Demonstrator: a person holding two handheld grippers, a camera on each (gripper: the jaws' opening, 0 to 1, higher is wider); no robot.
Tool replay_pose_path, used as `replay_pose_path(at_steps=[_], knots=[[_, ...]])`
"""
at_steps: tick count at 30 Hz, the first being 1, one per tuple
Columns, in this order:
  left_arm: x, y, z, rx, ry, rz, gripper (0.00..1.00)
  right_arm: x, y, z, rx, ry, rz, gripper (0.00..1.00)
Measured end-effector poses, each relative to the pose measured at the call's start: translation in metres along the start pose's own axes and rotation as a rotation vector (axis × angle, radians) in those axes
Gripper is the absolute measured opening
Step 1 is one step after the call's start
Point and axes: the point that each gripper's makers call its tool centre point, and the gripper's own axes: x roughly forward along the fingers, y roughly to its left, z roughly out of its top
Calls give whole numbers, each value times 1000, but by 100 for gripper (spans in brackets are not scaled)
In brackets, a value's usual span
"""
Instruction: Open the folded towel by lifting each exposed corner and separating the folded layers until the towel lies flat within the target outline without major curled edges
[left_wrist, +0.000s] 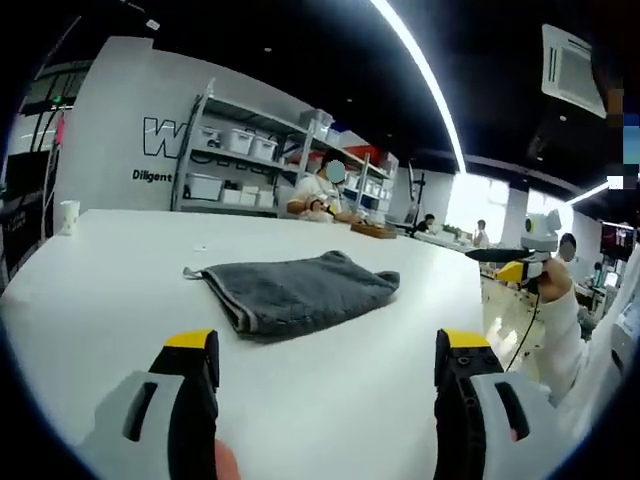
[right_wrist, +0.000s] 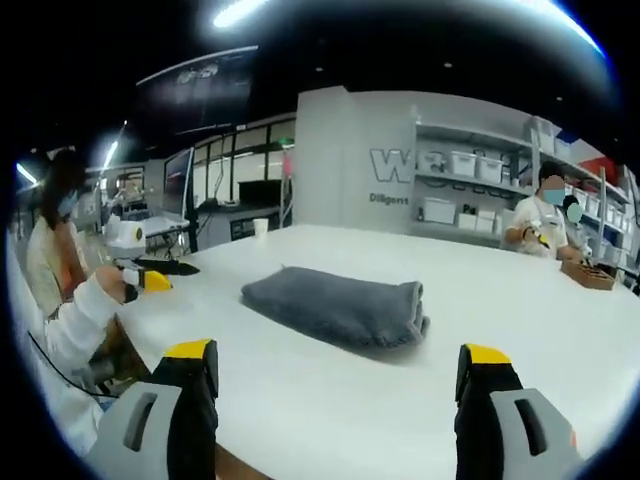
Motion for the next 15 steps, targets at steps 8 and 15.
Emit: replay_pose_path(at_steps=[8,15], knots=[[38,30,-16,25,135,-7,83,-9,-3,5,2,-16,-15,99],[68,51,-29,27,205,13,62,-15,-7,11,2,-36,-24,99]])
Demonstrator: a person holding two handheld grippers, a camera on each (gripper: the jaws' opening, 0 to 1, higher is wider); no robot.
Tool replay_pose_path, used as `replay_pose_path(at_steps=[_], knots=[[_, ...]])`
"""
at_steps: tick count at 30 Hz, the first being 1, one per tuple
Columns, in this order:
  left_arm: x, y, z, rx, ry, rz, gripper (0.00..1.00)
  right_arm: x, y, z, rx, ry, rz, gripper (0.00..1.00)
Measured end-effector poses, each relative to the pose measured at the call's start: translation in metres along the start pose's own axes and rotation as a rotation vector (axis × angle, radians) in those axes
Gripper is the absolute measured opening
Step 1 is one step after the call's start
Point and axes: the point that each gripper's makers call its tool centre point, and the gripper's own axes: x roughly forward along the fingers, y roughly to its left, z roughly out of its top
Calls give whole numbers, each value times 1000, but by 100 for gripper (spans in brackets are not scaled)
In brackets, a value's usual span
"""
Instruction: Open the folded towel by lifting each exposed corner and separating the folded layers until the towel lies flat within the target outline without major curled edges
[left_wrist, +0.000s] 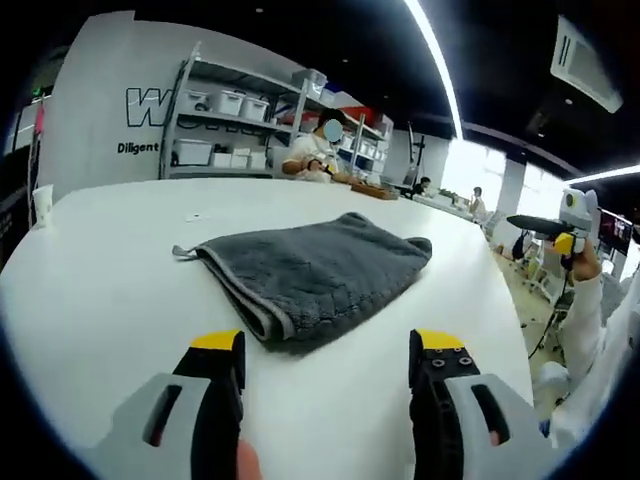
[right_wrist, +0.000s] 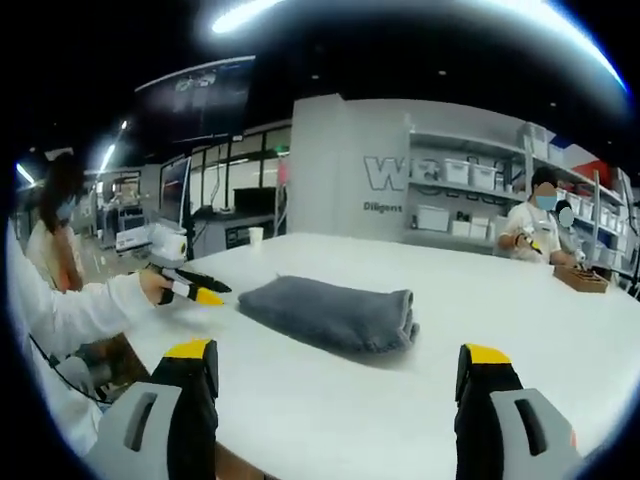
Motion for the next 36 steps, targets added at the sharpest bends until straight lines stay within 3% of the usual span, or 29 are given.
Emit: replay_pose_path(at_steps=[3,7,9,10,11,12,17,23,27,33,36], knots=[[7,10,0,56,15,54,54,-2,-1,1,0,-3,-3,99],[14,13,-4,88,41,67,30,-5,-3,3,4,-14,-4,99],[17,21,-7,109,61,102,26,-8,-5,6,9,-28,-11,99],[17,26,-7,125,68,121,20,-9,-6,7,9,-32,-13,99],[15,34,-4,155,54,160,13,-9,-7,8,11,-35,-16,99],[17,35,-3,161,45,155,11,-10,-8,9,12,-39,-20,99],[20,48,2,152,45,182,6,-12,-10,13,13,-53,-27,97],[26,81,16,249,132,266,6,-14,-14,13,18,-55,-35,97],[35,106,28,226,151,309,5,-15,-14,12,19,-49,-34,97],[60,149,53,352,235,402,5,-15,-9,14,12,-45,-19,97],[83,162,73,357,224,425,6,-14,-7,14,14,-47,-12,97]])
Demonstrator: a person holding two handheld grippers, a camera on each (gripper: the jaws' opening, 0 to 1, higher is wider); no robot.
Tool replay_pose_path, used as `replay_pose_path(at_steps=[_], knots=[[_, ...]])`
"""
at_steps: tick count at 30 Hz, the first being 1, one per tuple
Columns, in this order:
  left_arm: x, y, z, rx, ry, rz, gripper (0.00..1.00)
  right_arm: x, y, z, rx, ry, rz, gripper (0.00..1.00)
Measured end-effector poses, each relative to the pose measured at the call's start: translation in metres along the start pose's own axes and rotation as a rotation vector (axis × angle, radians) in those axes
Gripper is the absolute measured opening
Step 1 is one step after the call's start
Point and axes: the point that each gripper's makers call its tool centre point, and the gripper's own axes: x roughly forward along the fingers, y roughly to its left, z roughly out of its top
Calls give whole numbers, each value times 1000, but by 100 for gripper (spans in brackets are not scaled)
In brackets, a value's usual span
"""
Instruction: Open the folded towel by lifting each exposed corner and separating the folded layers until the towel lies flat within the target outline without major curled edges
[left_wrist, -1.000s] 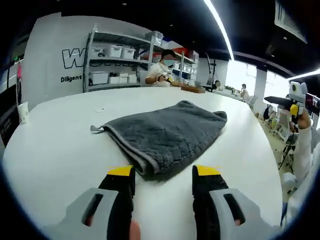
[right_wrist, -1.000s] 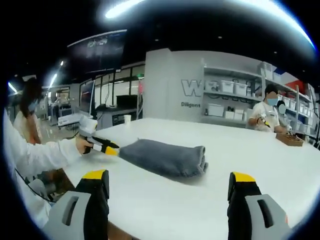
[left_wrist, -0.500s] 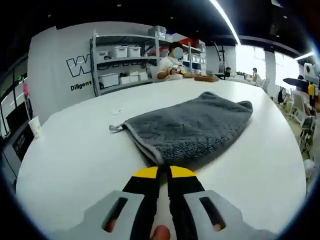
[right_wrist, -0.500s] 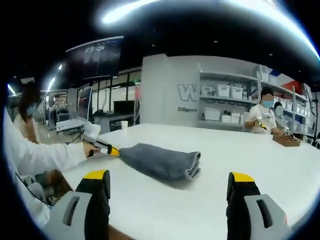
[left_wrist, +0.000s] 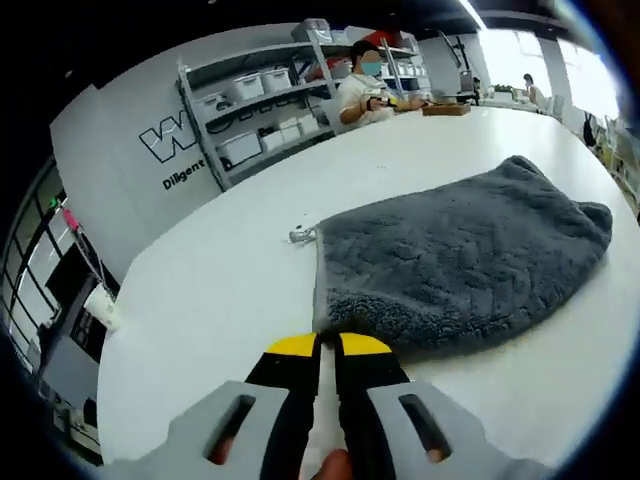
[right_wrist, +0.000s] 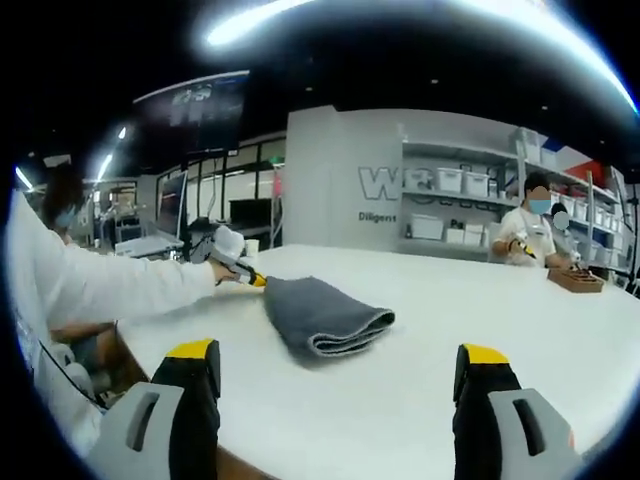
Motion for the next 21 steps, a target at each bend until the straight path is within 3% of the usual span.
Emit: replay_pose_path(at_steps=[2,6,11,16,21], knots=[[15,5,15,27,-11,15,6,1,1,-1,4,6,4,97],[47,11,34,55,31,40,6,5,-1,-4,4,18,-3,97],[84,8,58,66,38,42,6,10,2,-9,3,33,2,97],[111,-1,77,29,18,26,6,14,2,-15,3,55,9,98],[124,-5,80,-43,-7,10,6,10,-4,-17,10,56,-11,98]])
